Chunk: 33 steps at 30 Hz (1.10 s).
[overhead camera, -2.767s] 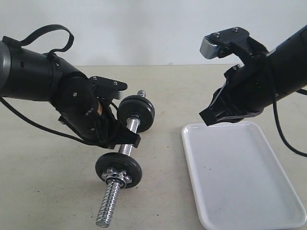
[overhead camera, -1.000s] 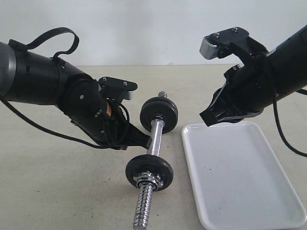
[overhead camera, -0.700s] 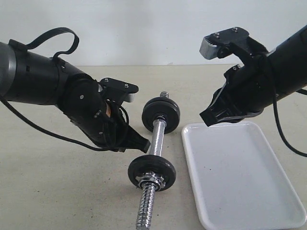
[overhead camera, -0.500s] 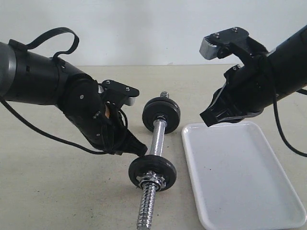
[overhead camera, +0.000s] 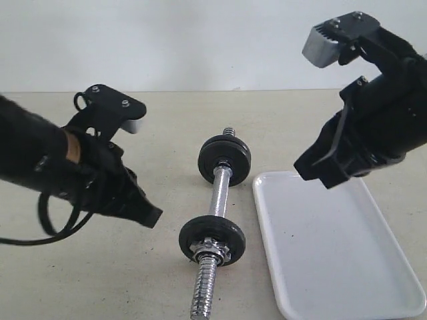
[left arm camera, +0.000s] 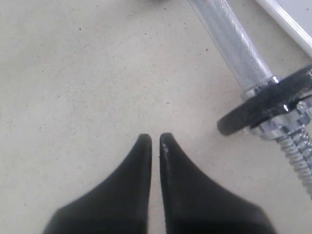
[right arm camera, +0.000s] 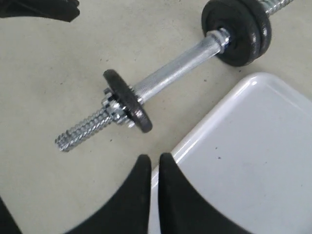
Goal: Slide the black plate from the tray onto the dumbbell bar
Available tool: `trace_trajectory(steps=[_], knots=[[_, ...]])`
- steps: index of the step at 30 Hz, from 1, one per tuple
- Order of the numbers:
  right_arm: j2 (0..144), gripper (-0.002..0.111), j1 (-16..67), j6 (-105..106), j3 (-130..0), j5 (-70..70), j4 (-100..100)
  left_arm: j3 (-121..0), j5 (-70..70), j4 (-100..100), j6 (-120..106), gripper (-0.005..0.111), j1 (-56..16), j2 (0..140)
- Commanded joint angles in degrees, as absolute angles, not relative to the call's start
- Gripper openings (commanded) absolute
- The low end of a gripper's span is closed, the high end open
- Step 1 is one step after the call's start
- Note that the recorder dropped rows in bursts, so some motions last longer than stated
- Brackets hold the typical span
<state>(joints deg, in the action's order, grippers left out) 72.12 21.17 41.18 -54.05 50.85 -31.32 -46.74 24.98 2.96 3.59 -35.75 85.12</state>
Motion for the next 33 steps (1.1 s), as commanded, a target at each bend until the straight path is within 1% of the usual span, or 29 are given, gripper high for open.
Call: trace_trajectory(steps=[1,2,5,7,9,10,13,14,15,19,20,23,28,33], knots=[[68.95,0.001,21.23,40.82,-52.01,56.83,-31.43,-38.40,23.69,0.00,3.34,0.004,-35.99,77.13],[67.61,0.001,21.23,40.82,-50.95,59.44,-32.92,-34.76,23.55,-2.44,3.34,0.004,-35.99,73.62],[65.65,0.001,21.23,40.60,-48.90,64.37,-36.26,-29.92,23.55,-6.45,3.34,0.004,-35.99,67.59],[63.76,0.001,21.23,40.60,-46.35,69.89,-39.50,-25.57,22.67,-7.48,3.34,0.004,-35.99,60.97],[61.52,0.001,21.23,40.60,-42.43,69.96,-41.80,-21.68,21.74,-10.32,3.34,0.004,-35.99,53.18],[59.56,0.001,21.23,40.47,-38.38,69.96,-43.06,-19.57,21.86,-13.08,3.34,0.004,-35.99,46.97],[55.17,0.001,21.23,40.63,-30.40,69.96,-43.45,-17.38,23.77,-16.79,3.34,0.004,-35.99,34.12],[53.58,0.001,21.23,39.63,-28.47,69.96,-44.06,-17.38,24.43,-16.79,3.34,0.004,-35.99,27.93],[51.98,0.001,21.23,39.75,-28.37,66.23,-44.51,-17.38,23.89,-15.82,3.34,0.004,-35.99,23.15],[50.43,0.001,21.23,39.75,-28.37,52.74,-45.95,-17.38,23.53,-9.06,3.45,0.004,-35.99,16.71],[50.43,0.001,21.23,39.75,-28.37,46.86,-47.55,-17.38,23.28,-6.71,4.69,0.004,-35.99,15.63],[50.43,0.001,21.23,41.95,-28.37,40.76,-49.79,-17.38,21.29,-5.02,5.10,0.004,-35.99,15.52],[50.43,0.001,21.23,51.27,-28.37,36.33,-52.90,-17.38,14.63,-1.11,5.10,0.004,-35.99,15.52],[50.43,0.001,21.23,61.90,-28.37,33.84,-61.50,-17.38,10.49,1.11,5.10,0.004,-35.99,15.52]])
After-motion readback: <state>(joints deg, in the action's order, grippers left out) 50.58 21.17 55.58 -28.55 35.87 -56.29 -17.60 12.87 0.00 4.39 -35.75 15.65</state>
